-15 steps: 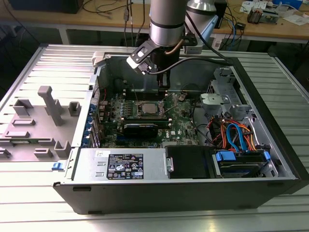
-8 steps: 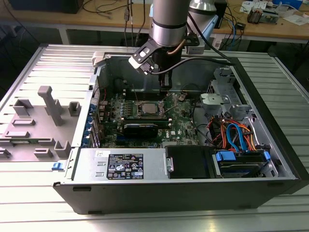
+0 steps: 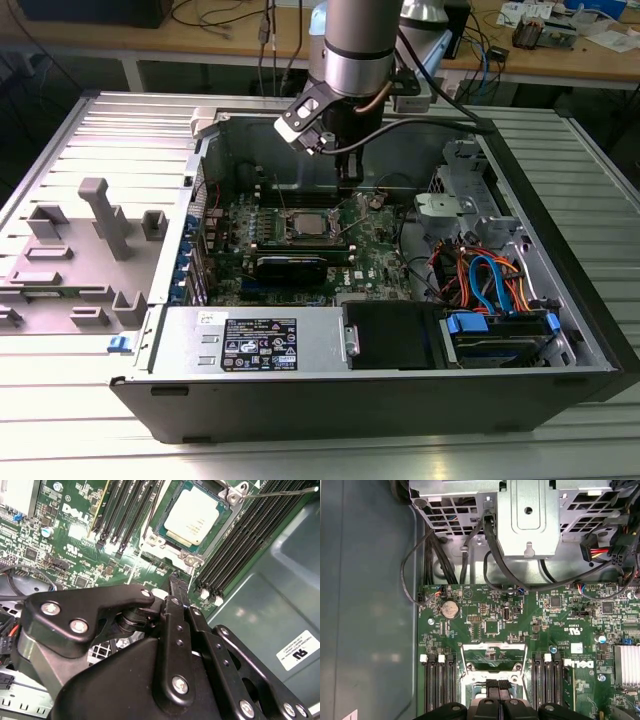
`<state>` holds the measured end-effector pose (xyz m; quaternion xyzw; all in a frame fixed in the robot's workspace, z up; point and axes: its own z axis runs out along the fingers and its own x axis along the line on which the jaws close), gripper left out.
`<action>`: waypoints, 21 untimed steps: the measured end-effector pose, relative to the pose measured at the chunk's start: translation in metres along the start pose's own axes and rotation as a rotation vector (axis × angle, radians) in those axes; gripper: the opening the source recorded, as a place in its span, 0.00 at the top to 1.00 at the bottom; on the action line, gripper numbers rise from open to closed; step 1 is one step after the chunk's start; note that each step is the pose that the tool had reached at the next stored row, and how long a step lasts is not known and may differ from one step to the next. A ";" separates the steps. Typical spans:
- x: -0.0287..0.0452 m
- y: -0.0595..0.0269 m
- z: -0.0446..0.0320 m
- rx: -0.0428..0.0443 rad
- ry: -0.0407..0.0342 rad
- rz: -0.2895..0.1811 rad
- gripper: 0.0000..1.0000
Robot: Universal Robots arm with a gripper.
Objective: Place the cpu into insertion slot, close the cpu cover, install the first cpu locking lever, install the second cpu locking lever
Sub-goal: 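Close the cpu cover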
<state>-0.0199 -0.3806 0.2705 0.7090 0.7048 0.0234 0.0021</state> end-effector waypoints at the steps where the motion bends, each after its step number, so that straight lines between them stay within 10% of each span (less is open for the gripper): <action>1: 0.0000 0.0008 0.0000 0.0000 0.0000 0.000 0.89; 21: 0.0001 0.0125 0.0005 0.0000 0.0000 0.000 0.89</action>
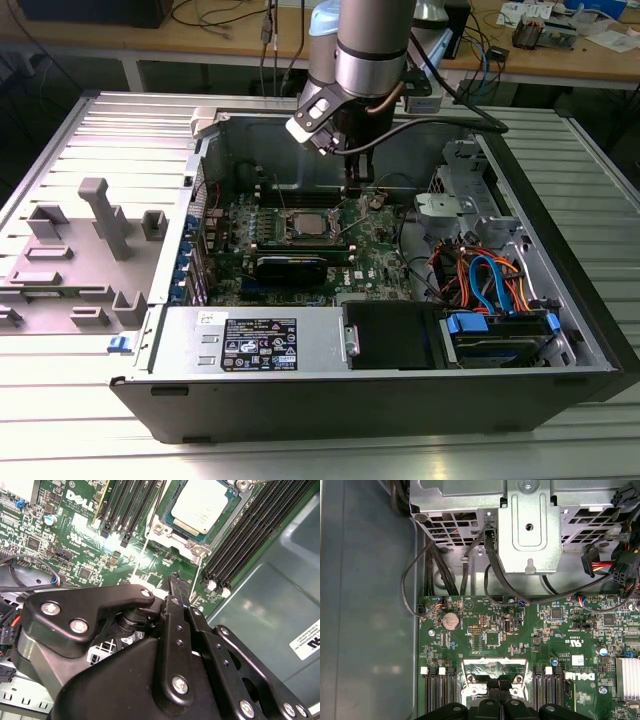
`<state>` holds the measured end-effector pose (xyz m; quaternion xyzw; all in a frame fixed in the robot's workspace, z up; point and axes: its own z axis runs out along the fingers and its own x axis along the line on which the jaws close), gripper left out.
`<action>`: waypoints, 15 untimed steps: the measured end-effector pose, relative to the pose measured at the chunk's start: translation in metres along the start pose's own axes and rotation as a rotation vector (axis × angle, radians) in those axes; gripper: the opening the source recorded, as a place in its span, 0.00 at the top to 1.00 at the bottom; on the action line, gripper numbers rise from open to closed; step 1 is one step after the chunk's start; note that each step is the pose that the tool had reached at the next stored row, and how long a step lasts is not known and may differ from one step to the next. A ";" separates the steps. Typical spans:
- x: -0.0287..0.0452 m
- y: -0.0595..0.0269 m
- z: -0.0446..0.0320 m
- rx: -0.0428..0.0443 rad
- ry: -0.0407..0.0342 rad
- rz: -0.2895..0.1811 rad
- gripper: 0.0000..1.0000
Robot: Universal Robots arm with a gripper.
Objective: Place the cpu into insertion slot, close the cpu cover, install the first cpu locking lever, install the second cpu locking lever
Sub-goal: 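Close the cpu cover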
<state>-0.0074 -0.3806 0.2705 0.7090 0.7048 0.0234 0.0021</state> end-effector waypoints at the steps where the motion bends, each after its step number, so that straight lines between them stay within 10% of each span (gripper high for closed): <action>1: 0.0000 0.0001 0.0000 0.0000 0.0000 0.000 0.89; 15: 0.0000 0.0049 0.0002 0.0000 0.0000 0.000 0.89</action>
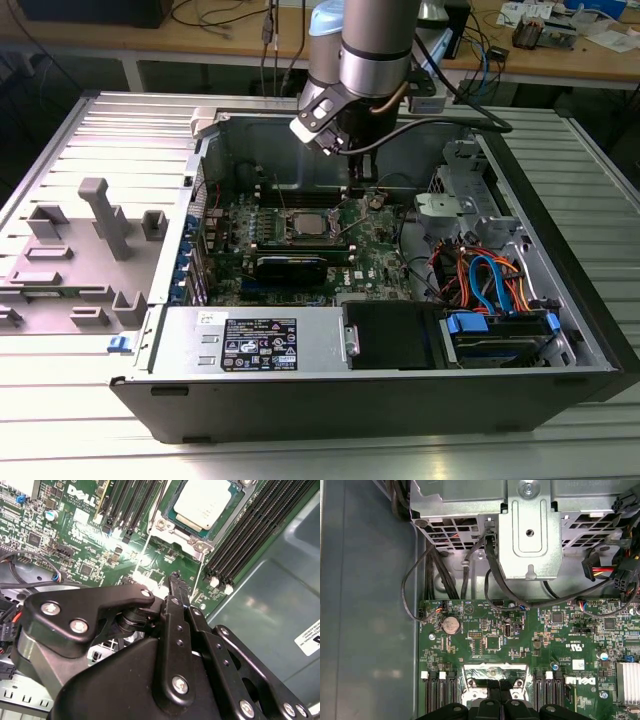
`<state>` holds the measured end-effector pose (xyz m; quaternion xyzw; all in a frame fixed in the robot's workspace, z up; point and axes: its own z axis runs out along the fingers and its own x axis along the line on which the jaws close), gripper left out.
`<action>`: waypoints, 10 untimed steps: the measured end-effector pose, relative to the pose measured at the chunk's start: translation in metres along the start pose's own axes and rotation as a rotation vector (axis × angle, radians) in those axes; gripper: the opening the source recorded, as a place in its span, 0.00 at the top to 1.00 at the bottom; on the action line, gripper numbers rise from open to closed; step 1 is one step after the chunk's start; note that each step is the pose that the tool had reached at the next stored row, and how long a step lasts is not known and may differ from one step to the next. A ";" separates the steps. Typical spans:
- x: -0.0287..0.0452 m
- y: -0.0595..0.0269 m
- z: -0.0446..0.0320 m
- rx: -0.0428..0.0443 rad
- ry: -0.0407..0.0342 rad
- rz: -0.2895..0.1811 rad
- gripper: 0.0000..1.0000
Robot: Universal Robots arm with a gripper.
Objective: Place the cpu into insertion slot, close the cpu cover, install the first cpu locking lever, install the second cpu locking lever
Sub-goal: 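Close the cpu cover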
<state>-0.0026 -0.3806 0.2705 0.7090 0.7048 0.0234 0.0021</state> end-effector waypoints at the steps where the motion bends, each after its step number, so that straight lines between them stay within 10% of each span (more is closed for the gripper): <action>1: 0.0000 0.0003 0.0000 -0.0001 0.0000 0.000 0.89; 10: 0.0000 0.0032 0.0001 0.0000 0.0001 0.000 0.89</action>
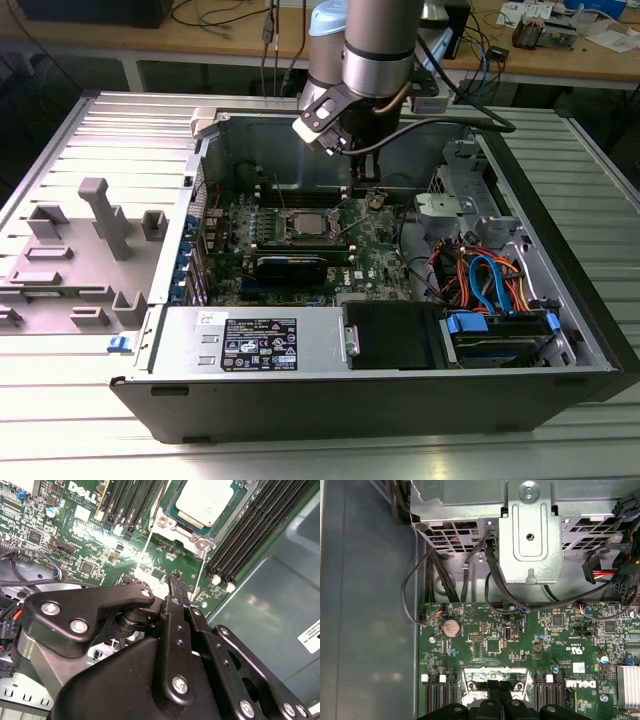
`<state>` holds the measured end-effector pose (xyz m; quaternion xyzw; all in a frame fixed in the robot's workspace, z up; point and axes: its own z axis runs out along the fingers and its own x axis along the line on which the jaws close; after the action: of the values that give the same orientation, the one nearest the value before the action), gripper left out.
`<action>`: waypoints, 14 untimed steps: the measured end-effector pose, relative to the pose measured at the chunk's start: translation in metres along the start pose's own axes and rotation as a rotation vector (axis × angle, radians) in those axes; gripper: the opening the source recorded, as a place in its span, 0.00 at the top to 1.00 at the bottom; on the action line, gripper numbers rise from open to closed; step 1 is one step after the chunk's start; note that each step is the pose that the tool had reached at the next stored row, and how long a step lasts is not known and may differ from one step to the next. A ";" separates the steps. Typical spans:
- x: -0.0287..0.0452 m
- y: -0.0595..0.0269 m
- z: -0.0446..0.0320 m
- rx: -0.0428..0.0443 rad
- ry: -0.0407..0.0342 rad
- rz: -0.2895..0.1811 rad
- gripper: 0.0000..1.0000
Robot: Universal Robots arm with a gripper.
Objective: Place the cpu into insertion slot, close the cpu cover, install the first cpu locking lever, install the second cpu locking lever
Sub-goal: 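Close the cpu cover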
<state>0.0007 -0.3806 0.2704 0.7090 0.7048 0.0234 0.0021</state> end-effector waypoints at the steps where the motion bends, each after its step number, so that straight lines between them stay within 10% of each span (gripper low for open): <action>1: 0.0000 0.0004 0.0000 0.0000 -0.0001 0.000 0.89; 14: 0.0000 0.0048 0.0001 0.0000 -0.0001 0.000 0.89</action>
<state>0.0054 -0.3806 0.2705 0.7090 0.7048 0.0234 0.0021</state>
